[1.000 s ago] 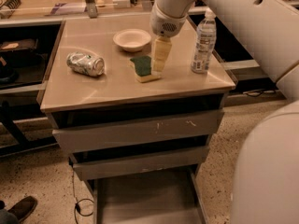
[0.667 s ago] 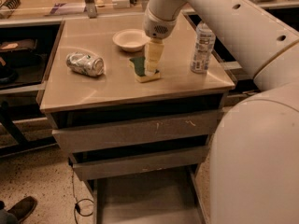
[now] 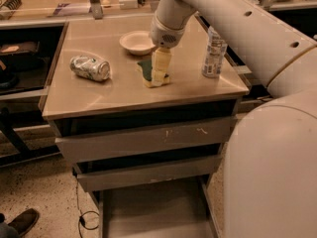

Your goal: Place sponge into bottom drawer

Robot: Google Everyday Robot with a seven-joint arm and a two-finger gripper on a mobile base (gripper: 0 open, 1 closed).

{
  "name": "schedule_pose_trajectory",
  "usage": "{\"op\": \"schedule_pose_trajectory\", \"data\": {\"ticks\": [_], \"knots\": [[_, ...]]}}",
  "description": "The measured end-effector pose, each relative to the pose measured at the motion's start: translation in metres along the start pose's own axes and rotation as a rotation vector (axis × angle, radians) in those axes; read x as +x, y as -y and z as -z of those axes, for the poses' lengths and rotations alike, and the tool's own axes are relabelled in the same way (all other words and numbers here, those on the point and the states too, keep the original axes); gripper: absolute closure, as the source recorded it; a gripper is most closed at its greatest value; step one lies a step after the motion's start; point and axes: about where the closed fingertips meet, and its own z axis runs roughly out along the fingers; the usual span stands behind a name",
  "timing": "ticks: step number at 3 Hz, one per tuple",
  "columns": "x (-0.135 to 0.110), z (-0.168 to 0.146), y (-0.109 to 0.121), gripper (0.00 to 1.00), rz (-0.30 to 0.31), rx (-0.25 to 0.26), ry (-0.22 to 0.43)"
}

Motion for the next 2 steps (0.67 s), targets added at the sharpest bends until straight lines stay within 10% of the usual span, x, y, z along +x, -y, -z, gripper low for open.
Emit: {"op": "schedule_pose_trajectory", "data": {"ticks": [2], "knots": [[0.0028, -0.0154, -0.0028, 0.00, 0.011, -0.027, -0.010]]}}
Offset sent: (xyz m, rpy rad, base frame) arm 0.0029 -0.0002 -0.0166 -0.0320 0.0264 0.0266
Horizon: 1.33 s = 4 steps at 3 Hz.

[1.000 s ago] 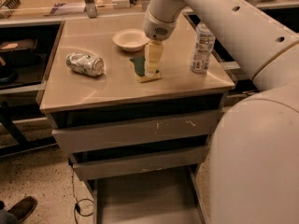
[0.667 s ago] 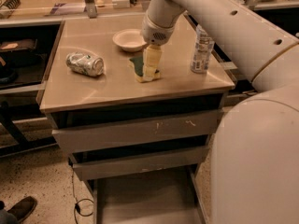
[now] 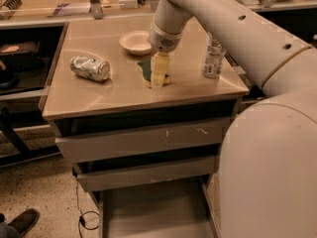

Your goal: Place sponge into bottom drawer

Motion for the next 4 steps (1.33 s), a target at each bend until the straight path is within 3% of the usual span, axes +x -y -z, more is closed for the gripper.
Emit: {"op": "schedule_pose_trajectory", "data": {"ticks": [4], "knots": [[0.019, -0.035, 0.014, 0.00, 0.002, -0.061, -0.009]]}}
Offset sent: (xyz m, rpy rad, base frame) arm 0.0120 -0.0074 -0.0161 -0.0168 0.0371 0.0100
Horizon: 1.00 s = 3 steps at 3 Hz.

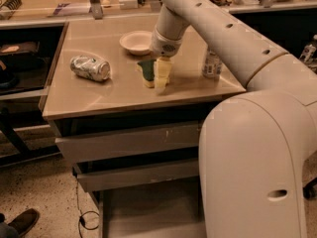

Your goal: Place sponge into bottom drawer

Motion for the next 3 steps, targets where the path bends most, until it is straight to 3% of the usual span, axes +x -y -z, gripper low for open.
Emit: {"op": "schedule_pose_trajectory", "data": {"ticks": [1, 3], "knots": [[0.0023, -0.0045, -0.0021, 0.15, 0.001, 0.001, 0.011], [0.0025, -0.0049, -0.0022, 0.62, 0.001, 0.000, 0.012]]}}
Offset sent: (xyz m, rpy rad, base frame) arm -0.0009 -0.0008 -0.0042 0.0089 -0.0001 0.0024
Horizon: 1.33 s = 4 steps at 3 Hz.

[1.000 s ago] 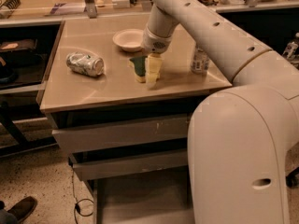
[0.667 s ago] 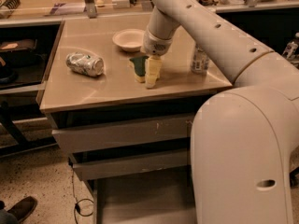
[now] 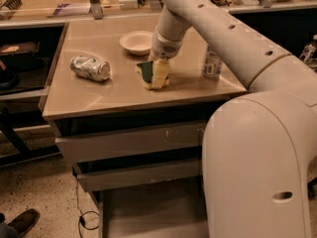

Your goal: Place sponge into bottom drawer

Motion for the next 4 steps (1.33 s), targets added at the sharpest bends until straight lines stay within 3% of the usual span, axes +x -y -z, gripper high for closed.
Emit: {"op": "schedule_pose_trajectory", "data": {"ticks": [1, 2, 4], "knots": [[0.000, 0.000, 0.000, 0.86, 0.000, 0.000, 0.000], [0.000, 0.000, 0.000, 1.00, 0.000, 0.000, 0.000], [-0.002, 0.011, -0.012, 1.00, -0.018, 0.020, -0.006]]}}
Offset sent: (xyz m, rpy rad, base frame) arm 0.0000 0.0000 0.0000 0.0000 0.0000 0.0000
